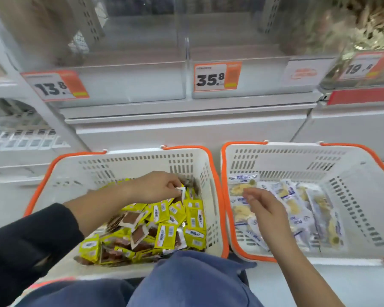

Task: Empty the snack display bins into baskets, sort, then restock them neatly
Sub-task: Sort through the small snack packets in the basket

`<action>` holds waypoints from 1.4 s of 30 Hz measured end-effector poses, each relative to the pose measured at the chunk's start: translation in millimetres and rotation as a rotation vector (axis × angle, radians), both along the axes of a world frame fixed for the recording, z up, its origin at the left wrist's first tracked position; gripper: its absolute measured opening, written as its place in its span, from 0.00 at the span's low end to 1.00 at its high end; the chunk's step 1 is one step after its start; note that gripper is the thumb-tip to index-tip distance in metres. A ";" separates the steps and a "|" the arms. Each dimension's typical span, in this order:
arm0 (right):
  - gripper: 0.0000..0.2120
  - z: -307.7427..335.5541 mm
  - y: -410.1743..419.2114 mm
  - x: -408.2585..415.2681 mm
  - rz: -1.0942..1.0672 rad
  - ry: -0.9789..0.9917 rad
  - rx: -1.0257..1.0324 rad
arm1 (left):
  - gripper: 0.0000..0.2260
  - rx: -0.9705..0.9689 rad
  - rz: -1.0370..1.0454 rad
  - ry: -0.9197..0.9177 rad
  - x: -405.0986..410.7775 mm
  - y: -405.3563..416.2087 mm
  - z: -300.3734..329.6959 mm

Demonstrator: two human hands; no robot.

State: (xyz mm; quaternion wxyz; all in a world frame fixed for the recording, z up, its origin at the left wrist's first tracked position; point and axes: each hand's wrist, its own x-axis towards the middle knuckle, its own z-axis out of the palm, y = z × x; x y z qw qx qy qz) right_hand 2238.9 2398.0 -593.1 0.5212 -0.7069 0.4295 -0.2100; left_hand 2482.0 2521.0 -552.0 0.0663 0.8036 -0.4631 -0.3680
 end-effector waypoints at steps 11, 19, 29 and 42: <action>0.16 -69.4 43.6 137.1 0.737 0.515 -0.093 | 0.09 0.184 0.412 0.071 80.5 133.7 -130.7; 0.22 -139.9 19.9 237.0 0.952 0.804 -0.499 | 0.20 -0.033 0.069 -0.418 127.5 82.3 -204.9; 0.34 -195.4 50.1 264.8 1.133 0.886 -0.583 | 0.29 0.345 0.044 -0.266 144.2 76.4 -239.2; 0.27 -161.5 65.5 265.9 1.384 0.815 -0.495 | 0.16 0.378 0.213 -0.327 136.5 147.8 -207.4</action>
